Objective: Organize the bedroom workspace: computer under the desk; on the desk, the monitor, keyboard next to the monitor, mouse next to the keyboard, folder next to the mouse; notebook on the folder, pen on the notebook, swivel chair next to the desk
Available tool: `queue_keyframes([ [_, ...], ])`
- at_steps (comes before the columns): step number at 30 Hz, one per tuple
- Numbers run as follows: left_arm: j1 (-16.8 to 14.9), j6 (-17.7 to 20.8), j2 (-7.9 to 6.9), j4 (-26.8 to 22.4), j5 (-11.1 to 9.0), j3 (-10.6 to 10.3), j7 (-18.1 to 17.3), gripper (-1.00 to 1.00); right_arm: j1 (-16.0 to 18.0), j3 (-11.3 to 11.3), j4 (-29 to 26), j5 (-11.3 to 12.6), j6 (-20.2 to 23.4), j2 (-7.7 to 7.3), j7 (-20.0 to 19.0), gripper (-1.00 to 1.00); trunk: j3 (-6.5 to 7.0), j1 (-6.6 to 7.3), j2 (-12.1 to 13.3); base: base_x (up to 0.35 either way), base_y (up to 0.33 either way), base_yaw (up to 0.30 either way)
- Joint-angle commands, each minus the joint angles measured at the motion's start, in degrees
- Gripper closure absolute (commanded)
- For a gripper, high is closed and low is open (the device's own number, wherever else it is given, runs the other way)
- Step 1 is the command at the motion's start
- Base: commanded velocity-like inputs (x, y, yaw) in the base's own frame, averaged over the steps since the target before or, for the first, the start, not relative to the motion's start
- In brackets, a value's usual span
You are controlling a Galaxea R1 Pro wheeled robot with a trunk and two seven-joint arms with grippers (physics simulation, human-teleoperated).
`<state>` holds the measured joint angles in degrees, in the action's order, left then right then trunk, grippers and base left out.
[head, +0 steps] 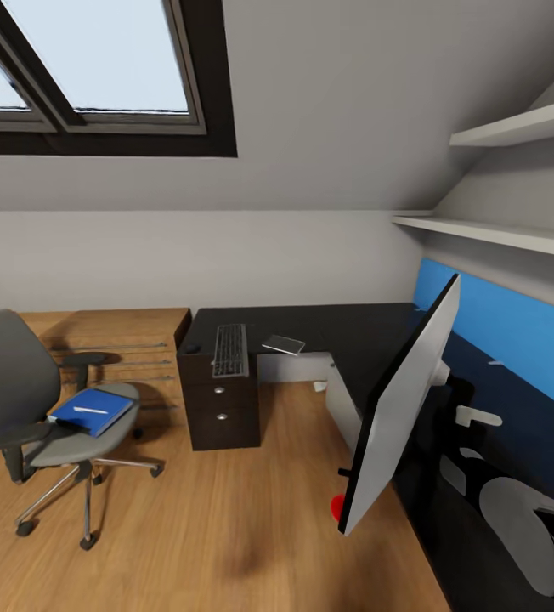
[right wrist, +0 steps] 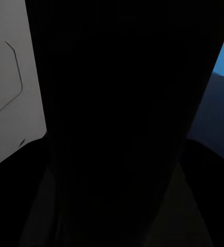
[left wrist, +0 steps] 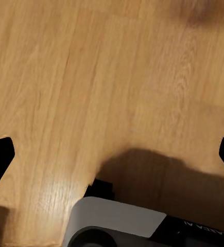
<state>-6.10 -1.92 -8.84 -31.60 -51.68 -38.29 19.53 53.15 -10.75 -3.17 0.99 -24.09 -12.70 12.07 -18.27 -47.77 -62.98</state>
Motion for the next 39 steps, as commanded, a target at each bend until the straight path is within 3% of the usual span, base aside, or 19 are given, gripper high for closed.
queue_keyframes([
  [1, -0.1, -0.2, -0.1, -0.1, -0.5, -0.4, 0.4, -1.0, 0.0, -1.1, 3.8, 1.0, -0.4, -0.02, 0.1, 1.0, -0.08, 0.03, 0.0, -0.309, -0.177, 0.0],
  [14, -0.1, -0.3, -0.55, 0.0, -0.7, -0.1, 0.6, -1.0, 0.0, -1.1, 3.8, 1.0, -0.4, -0.03, 0.1, 1.0, -0.08, 0.03, 0.0, -0.219, -0.26, 0.0],
  [25, -0.1, -0.6, -0.76, 3.1, -0.7, 1.0, 0.8, -1.0, 0.0, -1.1, 3.8, 0.9, -0.3, -0.04, 0.1, 1.0, -0.08, 0.03, 0.0, -0.043, -0.337, 0.0],
  [28, -0.1, -2.0, -1.19, 3.2, -0.8, 1.0, 0.8, -1.0, 0.0, -1.1, 3.8, 0.9, -0.3, -0.04, 0.1, 1.0, -0.08, 0.03, 0.0, 0.0, -0.346, 0.0],
  [32, -0.1, -6.9, -1.48, 4.7, -0.8, 1.5, 0.9, -1.0, 0.0, -1.1, 3.8, 0.9, -0.3, -0.04, 0.1, 1.0, -0.08, 0.03, 0.0, 0.0, -0.346, 0.0],
  [33, -0.1, -7.8, -1.52, 5.1, -0.8, 4.5, 0.8, -1.0, 0.0, -1.1, 3.8, 0.9, -0.3, -0.04, 0.1, 1.0, -0.08, 0.03, 0.0, 0.0, -0.283, 0.0],
  [36, -0.1, -8.0, -1.52, 5.3, -0.8, 7.6, 0.8, -1.0, 0.0, -1.1, 3.8, 0.9, -0.3, -0.04, 0.1, 1.0, -0.08, 0.03, 0.0, 0.0, -0.166, 0.0],
  [37, -0.1, -8.1, -1.78, 5.3, -0.8, 9.7, 0.8, -1.0, 0.0, -1.1, 3.8, 0.9, -0.3, -0.04, 0.1, 1.0, -0.08, 0.03, 0.0, 0.0, -0.064, 0.0],
  [38, -0.1, -8.5, -2.82, 5.3, -0.8, 18.6, 0.8, -1.0, 0.0, -1.0, 3.8, 0.9, -0.3, -0.04, 0.1, 1.0, -0.08, 0.03, 0.0, 0.0, -0.011, 0.0],
  [39, -0.1, -9.1, -2.93, 5.4, -0.8, 20.2, 0.8, -1.0, 0.0, -1.0, 3.8, 0.9, -0.3, -0.04, 0.1, 1.0, -0.08, 0.03, 0.0, 0.0, -0.007, 0.0],
])
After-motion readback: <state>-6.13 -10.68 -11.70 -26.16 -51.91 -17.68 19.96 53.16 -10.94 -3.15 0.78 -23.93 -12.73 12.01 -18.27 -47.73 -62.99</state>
